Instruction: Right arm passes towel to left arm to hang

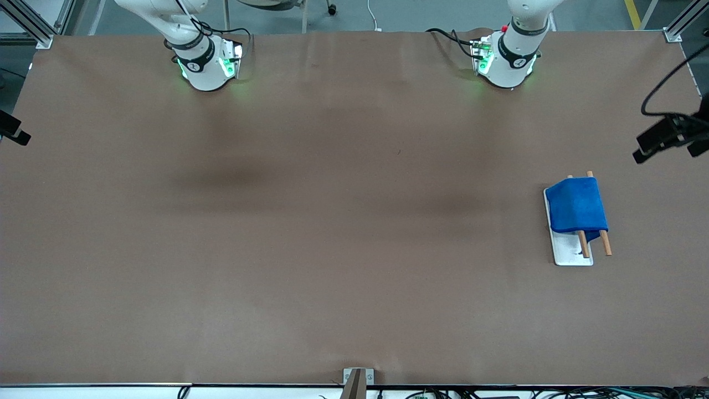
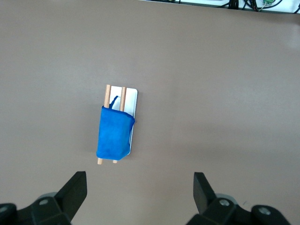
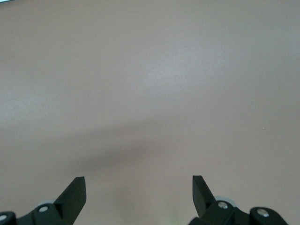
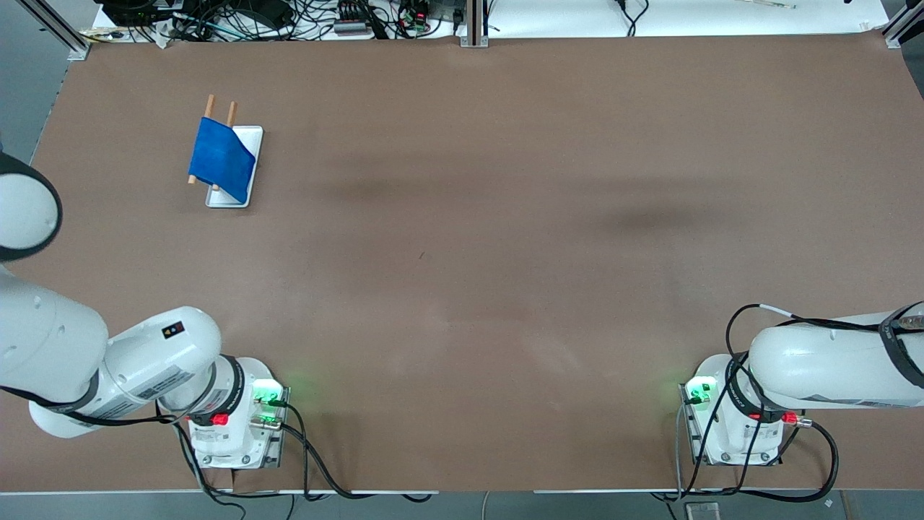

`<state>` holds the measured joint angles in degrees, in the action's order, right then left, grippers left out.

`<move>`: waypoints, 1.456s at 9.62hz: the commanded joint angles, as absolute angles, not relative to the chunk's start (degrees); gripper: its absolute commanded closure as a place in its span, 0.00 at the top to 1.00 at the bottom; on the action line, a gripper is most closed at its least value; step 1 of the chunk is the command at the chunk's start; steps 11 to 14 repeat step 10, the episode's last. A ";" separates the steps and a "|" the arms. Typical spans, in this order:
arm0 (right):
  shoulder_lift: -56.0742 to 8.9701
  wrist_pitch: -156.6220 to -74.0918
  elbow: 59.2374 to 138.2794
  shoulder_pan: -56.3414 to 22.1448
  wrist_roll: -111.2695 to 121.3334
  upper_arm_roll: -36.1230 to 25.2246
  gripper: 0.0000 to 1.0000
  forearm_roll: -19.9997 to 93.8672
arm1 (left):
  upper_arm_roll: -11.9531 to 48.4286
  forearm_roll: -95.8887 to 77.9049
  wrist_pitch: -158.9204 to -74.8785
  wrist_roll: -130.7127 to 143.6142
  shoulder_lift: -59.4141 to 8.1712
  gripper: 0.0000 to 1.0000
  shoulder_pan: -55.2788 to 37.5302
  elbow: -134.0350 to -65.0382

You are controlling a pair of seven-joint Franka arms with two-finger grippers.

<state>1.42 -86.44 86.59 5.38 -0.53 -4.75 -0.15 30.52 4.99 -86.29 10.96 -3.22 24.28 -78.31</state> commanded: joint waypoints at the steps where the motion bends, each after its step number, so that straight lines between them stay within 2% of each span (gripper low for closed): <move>1: 2.37 -86.40 87.45 5.19 -0.09 -4.57 1.00 -1.23 | 16.93 1.95 -86.84 8.36 0.00 1.00 11.74 -84.98; 3: 2.29 -86.31 87.36 5.36 -0.09 -4.66 1.00 -1.23 | 10.66 1.58 -86.75 7.56 4.36 1.00 5.03 -90.40; 5: 2.29 -86.04 87.19 5.45 -0.26 -4.75 1.00 -1.14 | 9.41 0.97 -88.32 7.91 9.39 1.00 2.92 -97.54; 7: 2.29 -86.13 87.19 5.45 -0.26 -4.75 1.00 -1.14 | 9.40 0.71 -88.07 7.74 9.15 1.00 2.11 -97.21; 10: 2.29 -85.96 87.10 5.27 -0.53 -4.75 1.00 -1.14 | 9.58 0.88 -85.00 7.73 5.37 1.00 1.93 -91.33; 14: 2.29 -85.96 87.10 5.27 -0.53 -4.75 1.00 -1.14 | 9.58 0.88 -85.00 7.73 5.37 1.00 1.93 -91.33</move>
